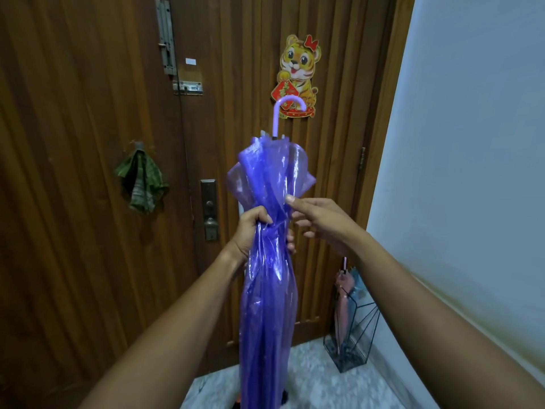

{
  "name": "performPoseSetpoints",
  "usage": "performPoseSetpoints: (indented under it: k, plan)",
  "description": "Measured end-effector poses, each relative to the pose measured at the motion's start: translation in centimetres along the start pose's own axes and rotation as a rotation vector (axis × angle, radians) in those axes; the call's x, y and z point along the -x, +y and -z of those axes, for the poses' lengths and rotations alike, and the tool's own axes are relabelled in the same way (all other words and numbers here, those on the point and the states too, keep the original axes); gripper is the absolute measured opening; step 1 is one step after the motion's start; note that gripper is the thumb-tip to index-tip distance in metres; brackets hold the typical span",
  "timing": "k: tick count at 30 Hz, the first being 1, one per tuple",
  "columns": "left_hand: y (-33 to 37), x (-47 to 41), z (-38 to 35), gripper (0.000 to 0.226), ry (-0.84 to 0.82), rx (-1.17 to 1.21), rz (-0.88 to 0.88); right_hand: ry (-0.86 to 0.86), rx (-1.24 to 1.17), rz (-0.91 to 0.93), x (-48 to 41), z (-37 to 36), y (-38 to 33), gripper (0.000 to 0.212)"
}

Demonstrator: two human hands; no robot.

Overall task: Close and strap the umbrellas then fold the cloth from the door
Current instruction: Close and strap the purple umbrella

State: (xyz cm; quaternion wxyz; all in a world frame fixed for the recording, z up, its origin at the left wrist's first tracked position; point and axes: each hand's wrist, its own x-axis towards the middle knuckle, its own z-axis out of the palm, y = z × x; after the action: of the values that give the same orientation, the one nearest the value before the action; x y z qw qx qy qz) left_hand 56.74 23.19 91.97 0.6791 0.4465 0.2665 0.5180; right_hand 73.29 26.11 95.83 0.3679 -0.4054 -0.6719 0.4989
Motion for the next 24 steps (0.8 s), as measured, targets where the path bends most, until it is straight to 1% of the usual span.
performPoseSetpoints:
  k: [2, 4, 5, 6, 7, 8, 9, 11, 13, 14, 16, 17, 18, 19, 20, 23, 24]
  plan:
    - [0.1, -0.1, 0.1, 0.053, -0.01, -0.04, 0.012, 0.003, -0.054, 0.008, -0.4, -0.1, 0.2, 0.034]
    - [0.0, -0.3, 0.4, 0.066, -0.018, -0.019, 0.01, -0.014, -0.12, 0.004, -0.5, 0.1, 0.5, 0.022]
    - [0.0, -0.2, 0.4, 0.066, -0.007, -0.014, 0.007, -0.026, -0.164, 0.01, -0.4, 0.1, 0.6, 0.017]
    - [0.0, -0.2, 0.3, 0.061, 0.015, -0.016, -0.001, -0.036, -0.22, 0.021, -0.4, 0.1, 0.7, 0.014]
    - [-0.1, -0.2, 0.4, 0.05, 0.057, -0.034, -0.02, -0.037, -0.272, 0.035, -0.2, -0.1, 0.5, 0.011]
    - [-0.2, -0.3, 0.4, 0.034, 0.093, -0.059, -0.046, -0.021, -0.303, 0.051, 0.0, -0.2, 0.4, 0.01]
    - [-0.5, -0.4, 0.4, 0.022, 0.117, -0.074, -0.064, 0.008, -0.314, 0.074, 0.2, -0.3, 0.2, 0.011]
    - [-1.1, -0.6, 0.6, 0.027, 0.178, -0.122, -0.046, 0.055, -0.312, 0.119, 0.4, -0.1, 0.0, 0.013]
    - [-1.7, -0.8, 1.1, 0.023, 0.223, -0.16, -0.037, 0.082, -0.307, 0.144, 0.3, 0.4, -0.1, 0.015]
    - [-1.9, -0.9, 1.2, 0.028, 0.233, -0.178, -0.051, 0.086, -0.316, 0.154, 0.2, 0.6, -0.1, 0.018]
    - [-2.6, -1.5, 2.0, 0.056, 0.347, -0.211, -0.073, 0.078, -0.334, 0.168, 0.0, 0.8, -0.1, 0.022]
    - [-2.9, -1.6, 2.0, 0.055, 0.396, -0.211, -0.106, 0.072, -0.323, 0.177, 0.0, 0.7, -0.1, 0.024]
    - [-3.1, -1.7, 1.9, 0.044, 0.427, -0.218, -0.136, 0.067, -0.306, 0.183, -0.1, 0.5, 0.1, 0.027]
    - [-3.2, -1.7, 1.6, 0.035, 0.426, -0.208, -0.157, 0.058, -0.299, 0.189, -0.1, 0.4, 0.2, 0.028]
    - [-3.3, -1.8, 1.2, 0.031, 0.414, -0.172, -0.172, 0.051, -0.306, 0.192, -0.2, 0.2, 0.4, 0.029]
    - [-2.7, -1.6, 0.0, 0.035, 0.311, 0.018, -0.261, 0.095, -0.328, 0.214, -0.7, 0.1, 0.6, 0.029]
    - [-2.6, -1.5, 0.0, 0.042, 0.264, 0.052, -0.288, 0.121, -0.317, 0.224, -0.9, 0.2, 0.6, 0.03]
